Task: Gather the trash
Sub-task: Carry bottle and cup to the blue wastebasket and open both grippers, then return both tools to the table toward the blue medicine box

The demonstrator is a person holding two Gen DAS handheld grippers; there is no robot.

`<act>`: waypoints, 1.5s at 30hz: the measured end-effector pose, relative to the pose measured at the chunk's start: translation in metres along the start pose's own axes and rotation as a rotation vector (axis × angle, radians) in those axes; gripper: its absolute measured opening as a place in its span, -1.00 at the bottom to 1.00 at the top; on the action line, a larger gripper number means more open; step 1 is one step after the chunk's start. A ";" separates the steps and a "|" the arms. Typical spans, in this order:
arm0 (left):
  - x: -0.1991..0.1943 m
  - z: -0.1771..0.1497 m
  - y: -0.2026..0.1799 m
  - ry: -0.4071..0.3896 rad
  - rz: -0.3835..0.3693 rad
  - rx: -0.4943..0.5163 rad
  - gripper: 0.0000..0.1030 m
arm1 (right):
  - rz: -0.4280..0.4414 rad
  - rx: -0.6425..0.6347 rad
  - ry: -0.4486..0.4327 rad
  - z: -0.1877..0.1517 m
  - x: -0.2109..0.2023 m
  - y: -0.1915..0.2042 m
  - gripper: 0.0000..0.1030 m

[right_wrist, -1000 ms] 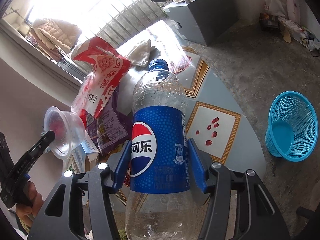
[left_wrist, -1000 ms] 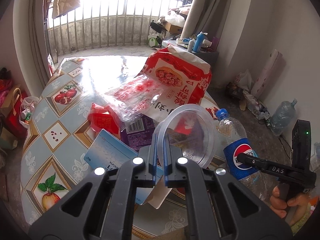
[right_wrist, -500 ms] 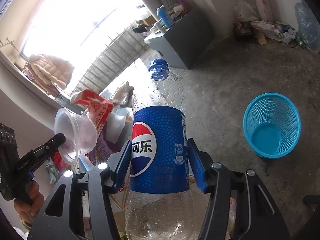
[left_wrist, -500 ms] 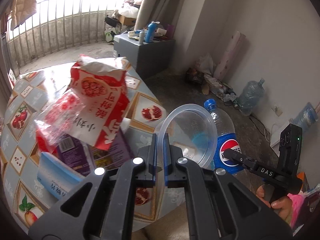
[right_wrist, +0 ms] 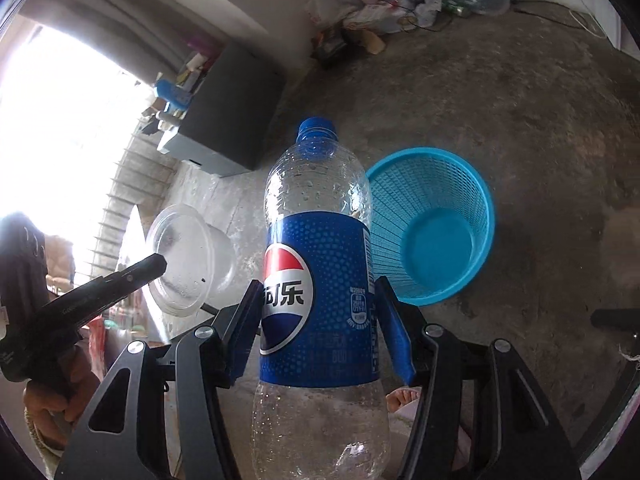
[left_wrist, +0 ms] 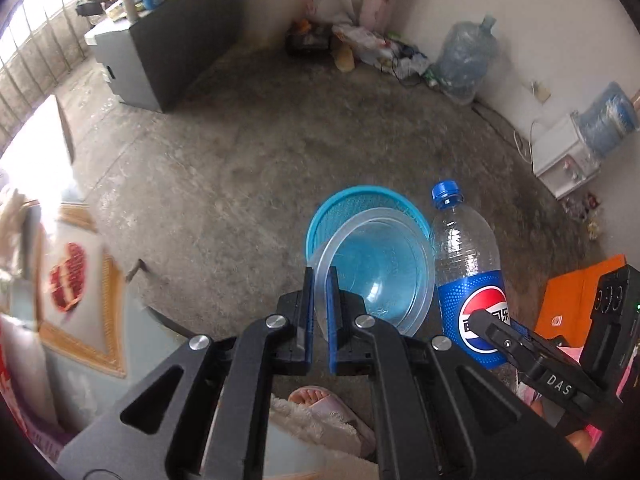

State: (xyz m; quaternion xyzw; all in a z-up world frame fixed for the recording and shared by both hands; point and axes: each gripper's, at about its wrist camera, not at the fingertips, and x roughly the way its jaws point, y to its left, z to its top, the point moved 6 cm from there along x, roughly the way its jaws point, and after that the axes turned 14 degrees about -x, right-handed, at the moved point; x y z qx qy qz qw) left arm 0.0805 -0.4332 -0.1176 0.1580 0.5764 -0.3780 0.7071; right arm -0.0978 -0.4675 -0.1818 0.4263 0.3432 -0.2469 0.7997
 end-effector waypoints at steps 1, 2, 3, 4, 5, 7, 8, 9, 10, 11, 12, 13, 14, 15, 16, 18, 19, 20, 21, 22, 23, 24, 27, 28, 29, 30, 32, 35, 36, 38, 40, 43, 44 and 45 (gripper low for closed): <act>0.020 0.003 -0.007 0.034 0.015 0.008 -0.93 | -0.008 0.031 0.017 0.001 0.009 -0.012 0.08; 0.039 0.005 -0.014 0.064 0.024 0.018 -0.93 | -0.009 0.058 0.035 0.002 0.018 -0.022 0.09; 0.058 0.008 -0.021 0.093 0.030 0.025 -0.93 | -0.007 0.088 0.057 0.002 0.029 -0.032 0.09; 0.074 0.008 -0.025 0.121 0.038 0.028 -0.93 | -0.004 0.126 0.080 0.002 0.040 -0.042 0.10; 0.091 0.009 -0.030 0.148 0.046 0.031 -0.93 | 0.008 0.158 0.103 0.002 0.050 -0.050 0.11; 0.120 0.013 -0.037 0.176 0.073 0.034 -0.86 | 0.037 0.242 0.146 0.002 0.073 -0.068 0.13; 0.132 0.017 -0.041 0.194 0.090 0.030 -0.73 | 0.046 0.282 0.159 0.002 0.083 -0.078 0.14; 0.141 0.019 -0.042 0.208 0.096 0.020 -0.28 | 0.052 0.315 0.173 0.004 0.093 -0.086 0.15; 0.147 0.023 -0.044 0.209 0.096 0.009 0.08 | 0.051 0.343 0.182 0.005 0.103 -0.093 0.15; 0.148 0.025 -0.043 0.190 0.101 0.000 0.14 | 0.050 0.370 0.186 0.006 0.109 -0.102 0.15; 0.149 0.028 -0.041 0.168 0.108 -0.007 0.16 | 0.047 0.391 0.183 0.006 0.115 -0.110 0.15; 0.148 0.030 -0.041 0.154 0.109 -0.013 0.23 | 0.042 0.407 0.183 0.006 0.119 -0.114 0.15; 0.143 0.031 -0.040 0.145 0.097 -0.019 0.25 | 0.038 0.416 0.185 0.004 0.122 -0.117 0.15; 0.139 0.033 -0.038 0.135 0.079 -0.023 0.27 | 0.039 0.416 0.183 0.003 0.123 -0.117 0.15; 0.132 0.034 -0.037 0.116 0.064 -0.023 0.30 | 0.041 0.406 0.182 0.004 0.124 -0.116 0.15; 0.121 0.038 -0.033 0.074 0.056 -0.006 0.34 | 0.033 0.377 0.180 0.001 0.123 -0.113 0.15; 0.113 0.038 -0.033 0.051 0.046 0.005 0.35 | 0.030 0.362 0.178 0.000 0.121 -0.110 0.15; 0.104 0.038 -0.034 0.032 0.038 0.014 0.35 | 0.025 0.346 0.177 0.000 0.118 -0.110 0.15; 0.095 0.037 -0.035 0.012 0.030 0.020 0.37 | 0.018 0.332 0.172 -0.002 0.115 -0.108 0.15; 0.086 0.035 -0.034 -0.005 0.015 0.025 0.39 | 0.013 0.317 0.166 -0.002 0.111 -0.107 0.15; 0.077 0.034 -0.035 -0.020 -0.004 0.028 0.40 | 0.004 0.299 0.158 -0.003 0.107 -0.106 0.15; 0.067 0.032 -0.034 -0.037 -0.019 0.031 0.42 | -0.006 0.279 0.149 -0.004 0.101 -0.103 0.15; 0.036 0.025 -0.027 -0.082 -0.055 0.024 0.45 | -0.044 0.205 0.123 -0.002 0.081 -0.091 0.15; 0.026 0.023 -0.024 -0.099 -0.068 0.020 0.46 | -0.060 0.174 0.113 -0.002 0.073 -0.086 0.15; 0.015 0.020 -0.021 -0.117 -0.090 0.013 0.47 | -0.080 0.138 0.102 -0.002 0.065 -0.079 0.15; 0.005 0.017 -0.017 -0.128 -0.107 0.004 0.49 | -0.099 0.102 0.093 -0.001 0.057 -0.073 0.15; -0.017 0.008 -0.008 -0.143 -0.143 -0.013 0.53 | -0.128 0.033 0.071 0.000 0.042 -0.057 0.15; -0.052 -0.007 0.007 -0.164 -0.185 -0.025 0.57 | -0.164 -0.078 0.027 0.006 0.018 -0.027 0.30; -0.064 -0.012 0.012 -0.174 -0.193 -0.034 0.61 | -0.172 -0.114 0.006 0.008 0.010 -0.016 0.36; -0.087 -0.023 0.025 -0.200 -0.213 -0.051 0.62 | -0.182 -0.185 -0.031 0.010 -0.005 0.005 0.42; -0.108 -0.034 0.039 -0.227 -0.221 -0.062 0.63 | -0.185 -0.249 -0.059 0.010 -0.018 0.026 0.45; -0.140 -0.052 0.066 -0.277 -0.221 -0.093 0.71 | -0.156 -0.315 -0.087 0.007 -0.031 0.054 0.46; -0.151 -0.059 0.075 -0.292 -0.228 -0.103 0.72 | -0.137 -0.333 -0.095 0.006 -0.035 0.063 0.46; -0.161 -0.066 0.085 -0.312 -0.237 -0.116 0.73 | -0.116 -0.353 -0.102 0.006 -0.038 0.072 0.46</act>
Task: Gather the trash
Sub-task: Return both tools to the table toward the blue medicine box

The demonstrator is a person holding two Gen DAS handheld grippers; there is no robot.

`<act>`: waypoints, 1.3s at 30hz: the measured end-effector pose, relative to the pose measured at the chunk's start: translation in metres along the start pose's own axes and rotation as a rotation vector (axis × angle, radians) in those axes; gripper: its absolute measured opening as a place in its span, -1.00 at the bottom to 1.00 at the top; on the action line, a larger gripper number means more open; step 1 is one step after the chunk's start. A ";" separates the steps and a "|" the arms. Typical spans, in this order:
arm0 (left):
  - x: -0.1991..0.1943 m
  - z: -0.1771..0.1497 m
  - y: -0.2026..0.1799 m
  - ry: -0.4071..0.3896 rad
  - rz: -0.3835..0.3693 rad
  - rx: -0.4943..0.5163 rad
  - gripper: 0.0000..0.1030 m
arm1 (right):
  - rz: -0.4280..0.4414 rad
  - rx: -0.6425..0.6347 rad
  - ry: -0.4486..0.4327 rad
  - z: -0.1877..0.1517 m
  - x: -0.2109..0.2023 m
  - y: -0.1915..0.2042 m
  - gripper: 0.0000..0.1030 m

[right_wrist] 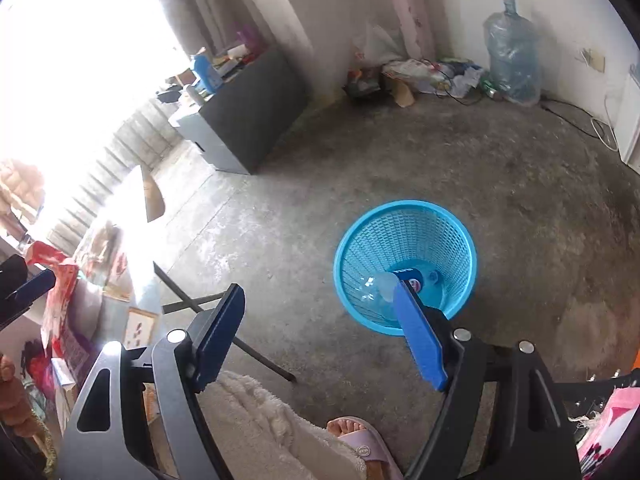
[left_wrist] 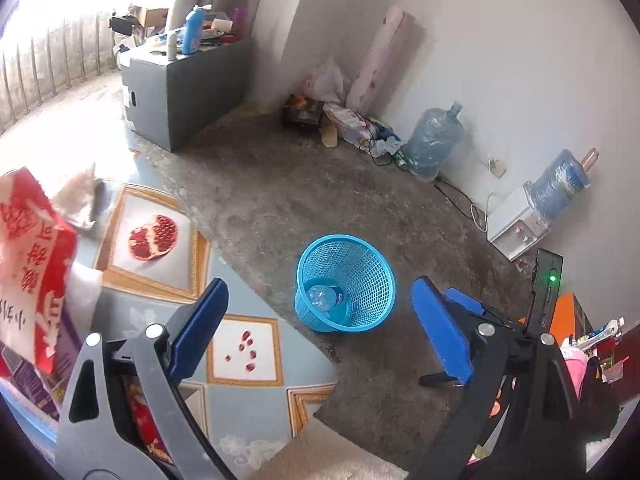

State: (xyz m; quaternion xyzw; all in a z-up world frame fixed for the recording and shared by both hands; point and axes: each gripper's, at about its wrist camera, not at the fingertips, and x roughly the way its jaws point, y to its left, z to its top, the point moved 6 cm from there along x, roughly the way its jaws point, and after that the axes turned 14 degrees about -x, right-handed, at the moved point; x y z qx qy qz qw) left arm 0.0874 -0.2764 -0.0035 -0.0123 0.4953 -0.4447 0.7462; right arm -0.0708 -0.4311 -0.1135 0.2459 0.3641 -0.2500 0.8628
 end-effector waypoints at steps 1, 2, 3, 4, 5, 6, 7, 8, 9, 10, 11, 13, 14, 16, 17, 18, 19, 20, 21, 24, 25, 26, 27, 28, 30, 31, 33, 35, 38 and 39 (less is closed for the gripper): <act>-0.012 -0.003 0.009 -0.022 -0.004 -0.014 0.73 | 0.015 -0.019 -0.010 0.002 -0.004 0.007 0.46; -0.025 -0.005 0.017 -0.048 -0.002 -0.030 0.73 | 0.028 -0.041 -0.020 0.001 -0.010 0.015 0.46; -0.039 -0.008 0.026 -0.077 0.003 -0.043 0.74 | 0.042 -0.065 -0.031 0.004 -0.015 0.023 0.46; -0.053 -0.012 0.033 -0.102 0.009 -0.053 0.74 | 0.057 -0.086 -0.040 0.005 -0.019 0.032 0.46; -0.067 -0.016 0.042 -0.130 0.018 -0.060 0.74 | 0.074 -0.108 -0.048 0.007 -0.023 0.042 0.46; -0.081 -0.020 0.052 -0.163 0.032 -0.066 0.74 | 0.089 -0.126 -0.059 0.009 -0.027 0.051 0.46; -0.095 -0.025 0.063 -0.196 0.048 -0.071 0.74 | 0.105 -0.142 -0.068 0.010 -0.031 0.060 0.46; -0.111 -0.029 0.075 -0.224 0.068 -0.078 0.74 | 0.123 -0.160 -0.075 0.010 -0.034 0.069 0.46; -0.123 -0.032 0.085 -0.250 0.094 -0.088 0.74 | 0.141 -0.179 -0.082 0.011 -0.037 0.077 0.46; -0.135 -0.035 0.098 -0.272 0.125 -0.103 0.74 | 0.157 -0.197 -0.088 0.009 -0.042 0.090 0.46; -0.148 -0.040 0.111 -0.297 0.159 -0.121 0.74 | 0.178 -0.214 -0.092 0.009 -0.044 0.100 0.46; -0.173 -0.049 0.135 -0.343 0.214 -0.160 0.74 | 0.229 -0.244 -0.092 0.009 -0.048 0.120 0.45; -0.184 -0.054 0.147 -0.363 0.242 -0.188 0.74 | 0.251 -0.257 -0.087 0.008 -0.049 0.132 0.45; -0.202 -0.063 0.171 -0.390 0.282 -0.245 0.74 | 0.297 -0.291 -0.080 0.007 -0.048 0.155 0.45; -0.208 -0.067 0.182 -0.396 0.297 -0.272 0.74 | 0.316 -0.309 -0.074 0.006 -0.046 0.165 0.45; -0.212 -0.072 0.192 -0.400 0.309 -0.297 0.74 | 0.330 -0.328 -0.066 0.004 -0.044 0.176 0.42; -0.215 -0.076 0.201 -0.399 0.314 -0.320 0.74 | 0.344 -0.347 -0.056 0.002 -0.042 0.186 0.39; -0.215 -0.079 0.209 -0.393 0.315 -0.337 0.74 | 0.362 -0.364 -0.044 0.000 -0.039 0.195 0.36; -0.214 -0.082 0.215 -0.384 0.315 -0.351 0.74 | 0.380 -0.375 -0.030 -0.003 -0.036 0.204 0.33; -0.206 -0.093 0.232 -0.350 0.324 -0.393 0.74 | 0.419 -0.397 0.005 -0.009 -0.028 0.226 0.24; -0.201 -0.095 0.236 -0.335 0.330 -0.404 0.74 | 0.426 -0.403 0.014 -0.011 -0.026 0.232 0.23; -0.195 -0.097 0.241 -0.317 0.336 -0.418 0.74 | 0.432 -0.407 0.024 -0.012 -0.023 0.239 0.20; -0.189 -0.098 0.246 -0.297 0.338 -0.436 0.72 | 0.437 -0.410 0.034 -0.013 -0.020 0.244 0.18; -0.182 -0.101 0.251 -0.281 0.337 -0.455 0.64 | 0.440 -0.412 0.044 -0.013 -0.018 0.248 0.14; -0.170 -0.105 0.262 -0.252 0.330 -0.494 0.60 | 0.444 -0.420 0.061 -0.016 -0.013 0.256 0.08; -0.166 -0.106 0.268 -0.241 0.327 -0.519 0.59 | 0.446 -0.422 0.069 -0.016 -0.010 0.262 0.07; -0.159 -0.107 0.279 -0.229 0.322 -0.566 0.58 | 0.456 -0.429 0.079 -0.016 -0.005 0.271 0.01; -0.153 -0.108 0.287 -0.218 0.329 -0.602 0.58 | 0.463 -0.443 0.084 -0.016 -0.001 0.280 -0.02; -0.146 -0.112 0.294 -0.206 0.334 -0.639 0.58 | 0.485 -0.466 0.106 -0.021 0.008 0.292 -0.16; -0.144 -0.112 0.296 -0.202 0.332 -0.651 0.58 | 0.487 -0.473 0.117 -0.023 0.013 0.295 -0.23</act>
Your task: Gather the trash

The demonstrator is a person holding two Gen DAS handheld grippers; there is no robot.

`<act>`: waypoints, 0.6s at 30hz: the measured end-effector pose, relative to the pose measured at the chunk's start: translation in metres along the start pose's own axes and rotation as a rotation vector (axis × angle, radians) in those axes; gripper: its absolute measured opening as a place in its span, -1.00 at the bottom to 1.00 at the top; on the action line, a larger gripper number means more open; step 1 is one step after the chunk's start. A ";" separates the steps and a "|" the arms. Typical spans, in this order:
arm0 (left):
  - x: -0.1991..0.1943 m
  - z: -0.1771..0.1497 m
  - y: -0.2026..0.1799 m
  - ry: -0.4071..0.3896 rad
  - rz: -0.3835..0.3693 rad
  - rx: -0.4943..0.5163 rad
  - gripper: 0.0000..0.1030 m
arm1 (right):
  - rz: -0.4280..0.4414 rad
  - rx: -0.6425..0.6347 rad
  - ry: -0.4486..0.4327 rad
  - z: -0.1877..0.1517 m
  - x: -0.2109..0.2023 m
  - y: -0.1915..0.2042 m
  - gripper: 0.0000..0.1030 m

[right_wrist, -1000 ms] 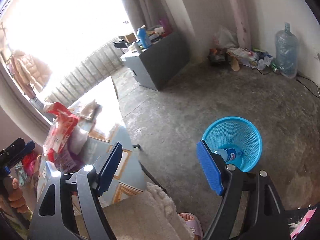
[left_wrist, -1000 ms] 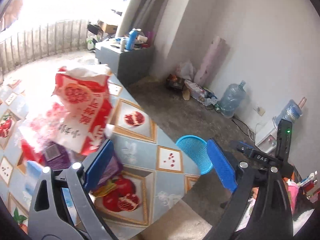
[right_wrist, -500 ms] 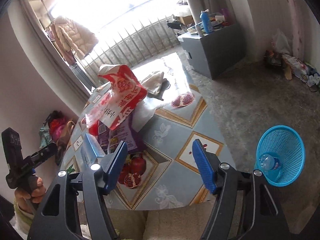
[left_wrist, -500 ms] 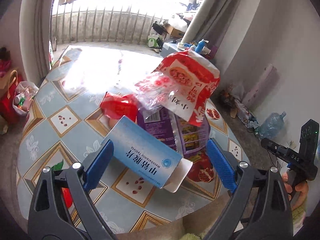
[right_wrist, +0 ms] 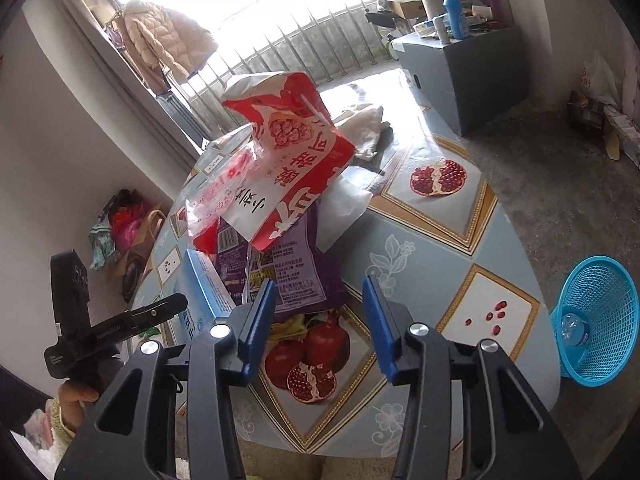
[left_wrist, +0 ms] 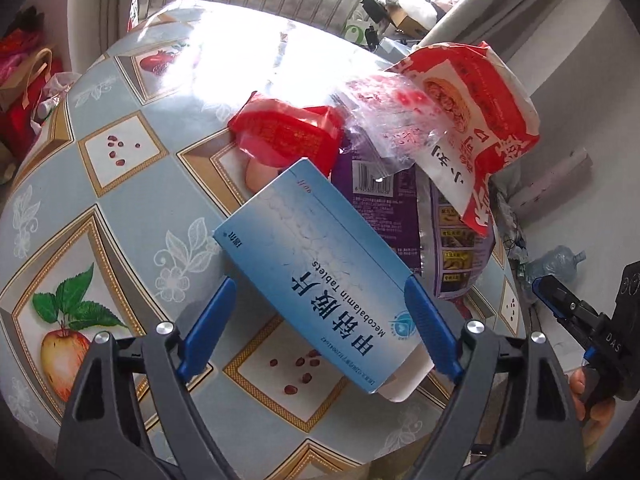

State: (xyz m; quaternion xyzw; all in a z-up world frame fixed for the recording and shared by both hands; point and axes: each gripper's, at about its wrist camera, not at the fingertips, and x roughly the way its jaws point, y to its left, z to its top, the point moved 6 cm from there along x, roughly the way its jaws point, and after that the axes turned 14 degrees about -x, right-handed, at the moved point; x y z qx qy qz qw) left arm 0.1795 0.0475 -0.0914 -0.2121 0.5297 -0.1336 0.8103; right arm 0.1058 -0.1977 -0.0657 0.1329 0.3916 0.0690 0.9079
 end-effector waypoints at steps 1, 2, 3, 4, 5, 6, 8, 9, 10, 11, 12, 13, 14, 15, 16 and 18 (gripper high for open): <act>0.002 0.000 0.001 0.003 -0.001 -0.011 0.58 | 0.005 0.000 0.010 -0.001 0.006 0.001 -0.25; 0.004 0.002 0.001 0.006 -0.004 -0.021 0.58 | 0.011 0.002 0.018 -0.001 0.011 0.001 -0.29; 0.007 0.003 0.001 0.008 -0.005 -0.029 0.58 | 0.014 0.006 0.025 -0.002 0.017 0.000 -0.30; 0.009 0.004 0.000 0.004 -0.004 -0.034 0.58 | 0.017 0.015 0.031 -0.002 0.022 -0.001 -0.31; 0.011 0.005 -0.001 -0.001 -0.002 -0.036 0.58 | 0.024 0.027 0.034 -0.002 0.026 -0.003 -0.31; 0.013 0.007 -0.003 -0.006 0.003 -0.035 0.58 | 0.033 0.039 0.036 -0.002 0.030 -0.005 -0.31; 0.016 0.010 -0.004 -0.009 0.012 -0.036 0.59 | 0.047 0.058 0.040 -0.002 0.035 -0.009 -0.31; 0.016 0.011 -0.004 -0.011 0.012 -0.039 0.59 | 0.055 0.063 0.041 -0.002 0.038 -0.009 -0.31; 0.018 0.012 -0.005 -0.012 0.011 -0.041 0.61 | 0.067 0.066 0.041 -0.001 0.040 -0.010 -0.31; 0.019 0.014 -0.006 -0.014 0.011 -0.040 0.61 | 0.080 0.069 0.043 -0.001 0.042 -0.010 -0.31; 0.020 0.016 -0.007 -0.016 0.013 -0.038 0.62 | 0.092 0.074 0.046 -0.001 0.045 -0.011 -0.31; 0.022 0.018 -0.008 -0.018 0.016 -0.039 0.63 | 0.104 0.080 0.047 -0.001 0.048 -0.013 -0.31; 0.024 0.020 -0.007 -0.018 0.018 -0.040 0.63 | 0.118 0.087 0.047 0.000 0.051 -0.014 -0.30; 0.025 0.021 -0.008 -0.015 0.022 -0.042 0.64 | 0.134 0.095 0.049 0.000 0.053 -0.015 -0.30; 0.027 0.023 -0.008 -0.014 0.025 -0.044 0.64 | 0.150 0.104 0.050 0.001 0.055 -0.015 -0.29; 0.029 0.026 -0.009 -0.015 0.032 -0.042 0.64 | 0.174 0.128 0.050 0.003 0.061 -0.018 -0.26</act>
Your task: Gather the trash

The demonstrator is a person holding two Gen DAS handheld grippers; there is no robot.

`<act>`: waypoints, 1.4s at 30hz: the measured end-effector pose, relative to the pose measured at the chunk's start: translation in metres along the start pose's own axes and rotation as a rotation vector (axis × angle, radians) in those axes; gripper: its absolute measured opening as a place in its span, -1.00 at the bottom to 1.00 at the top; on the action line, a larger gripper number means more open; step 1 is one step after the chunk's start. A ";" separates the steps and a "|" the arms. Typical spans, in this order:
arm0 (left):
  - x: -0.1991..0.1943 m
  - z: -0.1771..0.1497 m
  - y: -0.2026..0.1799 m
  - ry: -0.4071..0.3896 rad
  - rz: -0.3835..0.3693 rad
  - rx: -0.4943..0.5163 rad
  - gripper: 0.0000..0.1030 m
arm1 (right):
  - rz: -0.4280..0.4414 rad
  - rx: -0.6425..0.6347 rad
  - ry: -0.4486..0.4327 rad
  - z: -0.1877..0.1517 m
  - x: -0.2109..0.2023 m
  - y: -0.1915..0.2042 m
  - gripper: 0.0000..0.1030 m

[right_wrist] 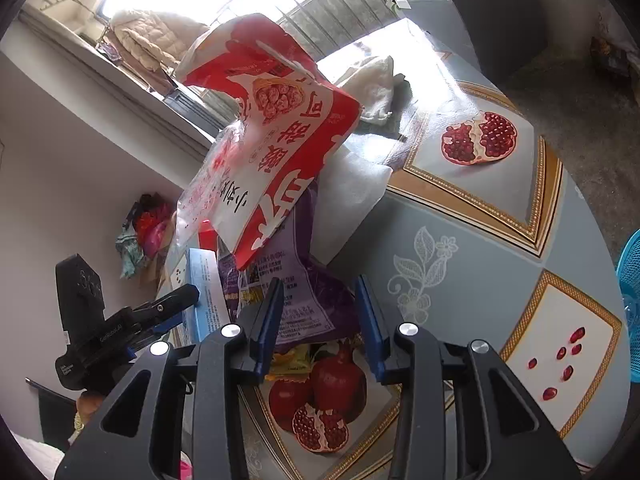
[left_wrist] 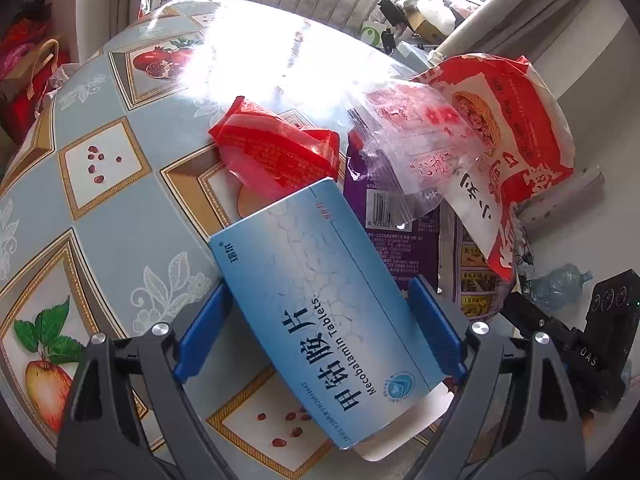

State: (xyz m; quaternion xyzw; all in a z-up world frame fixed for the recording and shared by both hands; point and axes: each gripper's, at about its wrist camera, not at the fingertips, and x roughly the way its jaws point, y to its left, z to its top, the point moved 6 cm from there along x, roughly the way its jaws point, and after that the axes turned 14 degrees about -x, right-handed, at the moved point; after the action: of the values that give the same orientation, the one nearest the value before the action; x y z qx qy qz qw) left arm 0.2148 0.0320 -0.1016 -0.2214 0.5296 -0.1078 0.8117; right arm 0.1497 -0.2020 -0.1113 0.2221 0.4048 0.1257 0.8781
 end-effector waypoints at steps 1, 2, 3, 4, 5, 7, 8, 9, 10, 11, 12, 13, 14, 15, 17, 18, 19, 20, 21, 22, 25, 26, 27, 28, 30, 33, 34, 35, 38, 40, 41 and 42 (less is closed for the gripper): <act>0.000 0.000 0.000 -0.001 0.003 0.003 0.64 | 0.012 0.010 0.001 0.001 0.002 -0.001 -0.26; 0.001 0.001 0.000 -0.002 0.006 0.006 0.64 | 0.025 0.017 0.005 0.001 0.004 -0.002 -0.26; 0.001 0.001 -0.001 -0.003 0.008 0.008 0.64 | 0.038 0.024 0.007 0.002 0.006 -0.002 -0.26; 0.002 0.002 -0.003 -0.004 0.009 0.009 0.64 | 0.052 0.029 0.009 0.002 0.008 -0.002 -0.26; 0.002 0.002 -0.004 -0.006 0.010 0.010 0.64 | 0.059 0.030 0.010 0.002 0.009 -0.002 -0.26; 0.002 0.002 -0.005 -0.007 0.013 0.020 0.64 | 0.063 0.027 0.012 0.001 0.010 0.000 -0.26; 0.001 0.001 -0.004 -0.009 0.017 0.025 0.64 | 0.068 0.024 0.017 0.001 0.010 0.001 -0.27; 0.000 0.000 -0.003 -0.012 0.020 0.029 0.64 | 0.068 0.022 0.019 0.001 0.010 0.001 -0.35; -0.001 0.000 -0.003 -0.014 0.024 0.033 0.64 | 0.069 0.016 0.023 0.000 0.010 0.003 -0.41; -0.001 -0.001 -0.001 -0.015 0.027 0.037 0.64 | 0.074 0.012 0.027 0.000 0.009 0.003 -0.46; -0.002 -0.001 -0.001 -0.017 0.029 0.040 0.64 | 0.079 0.009 0.029 -0.001 0.008 0.004 -0.52; -0.002 -0.001 0.000 -0.016 0.030 0.043 0.64 | 0.084 0.005 0.033 -0.002 0.006 0.006 -0.54; -0.003 -0.001 0.000 -0.016 0.032 0.047 0.64 | 0.086 -0.002 0.037 -0.003 0.005 0.008 -0.58; -0.004 -0.002 0.000 -0.016 0.035 0.052 0.64 | 0.089 -0.009 0.043 -0.005 0.004 0.010 -0.61; -0.007 -0.003 0.002 -0.021 0.044 0.062 0.64 | 0.096 -0.017 0.058 -0.007 0.001 0.011 -0.64; -0.009 -0.003 0.003 -0.025 0.046 0.069 0.64 | 0.096 -0.022 0.067 -0.009 -0.001 0.012 -0.65; -0.010 -0.004 0.003 -0.027 0.048 0.073 0.64 | 0.092 -0.029 0.076 -0.012 -0.004 0.012 -0.66; -0.012 -0.005 0.005 -0.027 0.049 0.077 0.64 | 0.085 -0.035 0.081 -0.014 -0.006 0.011 -0.66; -0.013 -0.006 0.006 -0.025 0.050 0.078 0.64 | 0.079 -0.040 0.085 -0.016 -0.009 0.009 -0.66; -0.014 -0.008 0.007 -0.020 0.049 0.080 0.64 | 0.077 -0.042 0.090 -0.018 -0.013 0.007 -0.66; -0.017 -0.013 0.008 -0.011 0.048 0.091 0.64 | 0.075 -0.041 0.108 -0.024 -0.020 0.001 -0.66; -0.018 -0.014 0.008 -0.008 0.048 0.096 0.64 | 0.073 -0.043 0.113 -0.027 -0.024 0.000 -0.66; -0.019 -0.016 0.007 -0.005 0.047 0.100 0.64 | 0.071 -0.046 0.117 -0.030 -0.026 -0.001 -0.66; -0.020 -0.018 0.008 -0.002 0.046 0.103 0.64 | 0.071 -0.049 0.123 -0.032 -0.028 -0.001 -0.66; -0.022 -0.021 0.007 0.003 0.040 0.108 0.65 | 0.074 -0.053 0.135 -0.037 -0.031 -0.001 -0.66; -0.019 -0.022 0.004 0.004 0.042 0.117 0.64 | 0.065 -0.056 0.139 -0.039 -0.031 -0.003 -0.64; -0.019 -0.022 0.004 0.007 0.041 0.119 0.64 | 0.066 -0.056 0.138 -0.039 -0.032 -0.004 -0.63; -0.018 -0.022 0.004 0.009 0.043 0.118 0.65 | 0.058 -0.056 0.136 -0.039 -0.033 -0.004 -0.60; -0.017 -0.022 0.006 0.009 0.041 0.119 0.64 | 0.001 -0.083 0.129 -0.040 -0.044 -0.006 -0.41; -0.016 -0.022 0.008 0.009 0.044 0.118 0.64 | -0.021 -0.089 0.115 -0.038 -0.052 -0.008 -0.31; -0.015 -0.022 0.009 0.011 0.045 0.116 0.64 | -0.029 -0.086 0.106 -0.037 -0.056 -0.010 -0.29; -0.014 -0.022 0.009 0.014 0.045 0.113 0.64 | -0.036 -0.083 0.097 -0.037 -0.062 -0.013 -0.29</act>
State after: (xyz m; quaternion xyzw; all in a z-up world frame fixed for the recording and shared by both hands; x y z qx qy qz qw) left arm 0.1884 0.0405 -0.1022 -0.1626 0.5331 -0.1208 0.8214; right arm 0.0826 -0.2273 -0.0982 0.1720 0.4452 0.1372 0.8680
